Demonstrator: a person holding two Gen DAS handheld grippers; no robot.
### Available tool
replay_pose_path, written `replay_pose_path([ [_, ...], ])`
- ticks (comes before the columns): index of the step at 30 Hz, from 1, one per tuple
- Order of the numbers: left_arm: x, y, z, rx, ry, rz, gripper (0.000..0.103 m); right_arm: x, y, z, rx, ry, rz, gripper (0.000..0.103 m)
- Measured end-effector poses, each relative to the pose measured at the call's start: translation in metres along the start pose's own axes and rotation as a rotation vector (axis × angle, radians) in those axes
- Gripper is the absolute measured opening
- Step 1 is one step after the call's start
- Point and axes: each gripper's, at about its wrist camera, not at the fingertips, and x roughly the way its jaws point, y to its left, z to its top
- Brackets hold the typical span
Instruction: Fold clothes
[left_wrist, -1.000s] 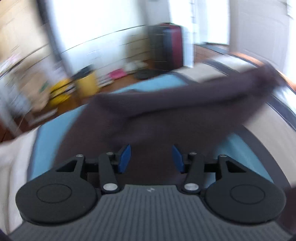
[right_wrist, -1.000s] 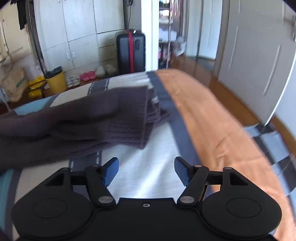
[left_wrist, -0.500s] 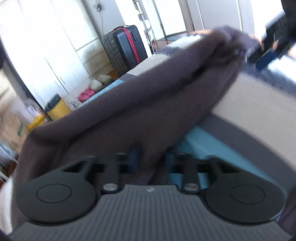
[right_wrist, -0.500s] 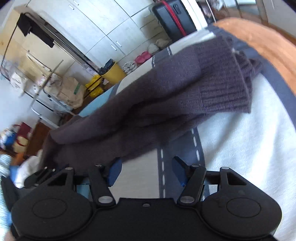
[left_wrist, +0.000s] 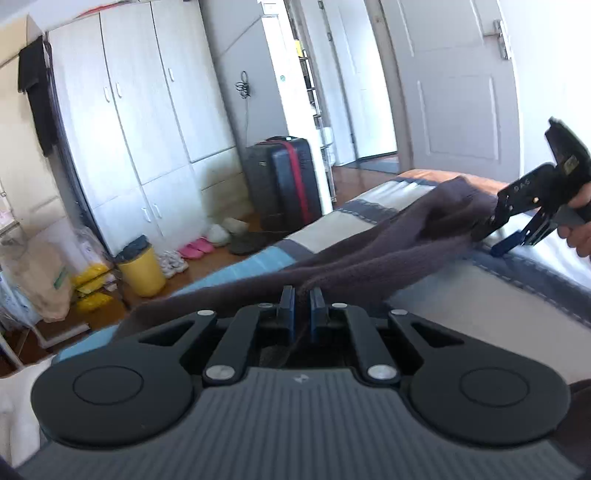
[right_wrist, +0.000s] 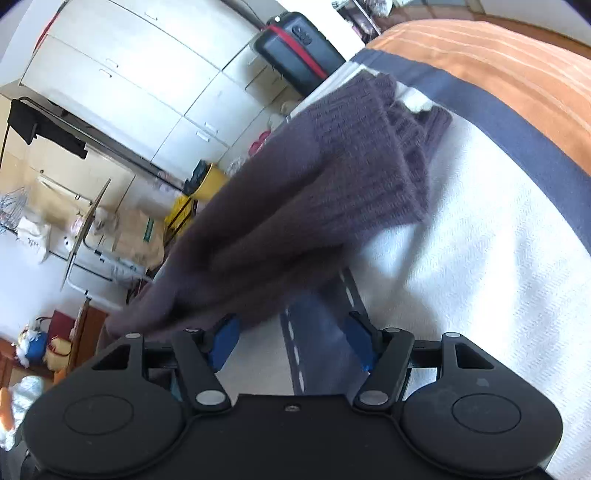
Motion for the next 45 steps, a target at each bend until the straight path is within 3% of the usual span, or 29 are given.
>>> replay_pose_path([
  [2,-0.004,0.006,0.005,-0.079,-0.035,-0.028,0.0,0.007,0.007,-0.003,-0.008,-0.04,-0.002,0.08],
  [5,-0.033,0.002,0.012,-0.074,-0.207,-0.009,0.0,0.012,0.014,-0.003,-0.038,-0.094,-0.03,0.081],
  [6,-0.039,0.001,0.015,-0.061,-0.234,0.005,0.0,0.013,0.018,-0.004,-0.077,-0.107,-0.055,0.075],
  [7,-0.041,0.0,0.017,-0.037,-0.232,0.026,0.0,0.014,0.024,-0.007,-0.141,-0.118,-0.106,0.054],
  [9,-0.033,0.005,0.016,-0.056,-0.163,0.002,0.0,0.017,0.036,-0.014,-0.293,-0.132,-0.224,0.009],
  [11,-0.017,0.004,0.005,-0.056,-0.068,-0.025,0.0,0.007,0.038,-0.019,-0.359,-0.179,-0.24,0.008],
  [14,0.008,-0.007,-0.012,-0.002,0.061,-0.035,0.004,-0.02,0.047,-0.018,-0.332,-0.224,-0.248,0.007],
  [15,0.015,-0.012,-0.018,0.022,0.089,-0.022,0.008,-0.033,0.05,-0.017,-0.338,-0.232,-0.25,0.007],
  [17,0.027,-0.02,-0.026,0.054,0.14,0.017,0.036,-0.054,0.064,-0.022,-0.405,-0.233,-0.273,0.007],
  [18,0.03,-0.023,-0.029,0.066,0.163,0.021,0.056,-0.065,0.071,-0.026,-0.425,-0.221,-0.276,0.007],
  [20,0.033,-0.031,-0.034,0.112,0.177,-0.008,0.06,-0.085,0.079,-0.033,-0.431,-0.183,-0.253,0.007],
  [22,0.037,-0.041,-0.039,0.193,0.208,-0.027,0.076,-0.096,0.075,-0.038,-0.383,-0.119,-0.245,0.008],
  [24,0.047,-0.054,-0.043,0.282,0.233,-0.003,0.078,-0.096,0.06,-0.041,-0.293,-0.044,-0.232,0.008],
  [26,0.059,-0.065,-0.045,0.347,0.248,0.038,0.078,-0.086,0.041,-0.046,-0.201,0.035,-0.209,0.009],
  [29,0.077,-0.06,-0.038,0.283,0.257,0.12,0.077,-0.062,0.016,-0.057,-0.087,0.188,-0.209,0.015],
  [30,0.083,-0.058,-0.035,0.258,0.261,0.147,0.067,-0.053,0.009,-0.06,-0.054,0.244,-0.208,0.014],
  [32,0.084,-0.057,-0.031,0.213,0.252,0.176,0.033,-0.055,-0.008,-0.063,0.05,0.231,-0.161,0.018],
  [33,0.083,-0.054,-0.029,0.189,0.249,0.164,0.016,-0.059,-0.016,-0.061,0.116,0.224,-0.121,0.028],
  [34,0.081,-0.052,-0.028,0.174,0.238,0.164,0.015,-0.063,-0.022,-0.06,0.174,0.212,-0.085,0.047],
  [36,0.072,-0.051,-0.026,0.17,0.191,0.187,0.014,-0.073,-0.036,-0.057,0.284,0.152,-0.038,0.073],
  [37,0.066,-0.049,-0.024,0.155,0.173,0.193,0.014,-0.08,-0.044,-0.057,0.344,0.095,-0.032,0.081],
  [38,0.06,-0.046,-0.021,0.131,0.156,0.195,0.014,-0.084,-0.051,-0.058,0.397,0.021,-0.041,0.082],
  [41,0.045,-0.04,-0.011,0.089,0.099,0.212,0.011,-0.077,-0.056,-0.057,0.389,-0.14,-0.098,0.073],
  [42,0.039,-0.04,-0.008,0.103,0.077,0.227,0.011,-0.073,-0.047,-0.05,0.332,-0.167,-0.148,0.052],
  [43,0.033,-0.04,-0.004,0.124,0.054,0.249,0.011,-0.067,-0.034,-0.041,0.229,-0.175,-0.217,0.009],
  [45,0.021,-0.04,0.005,0.134,0.009,0.279,0.011,-0.068,-0.007,-0.028,-0.028,-0.229,-0.315,0.01],
])
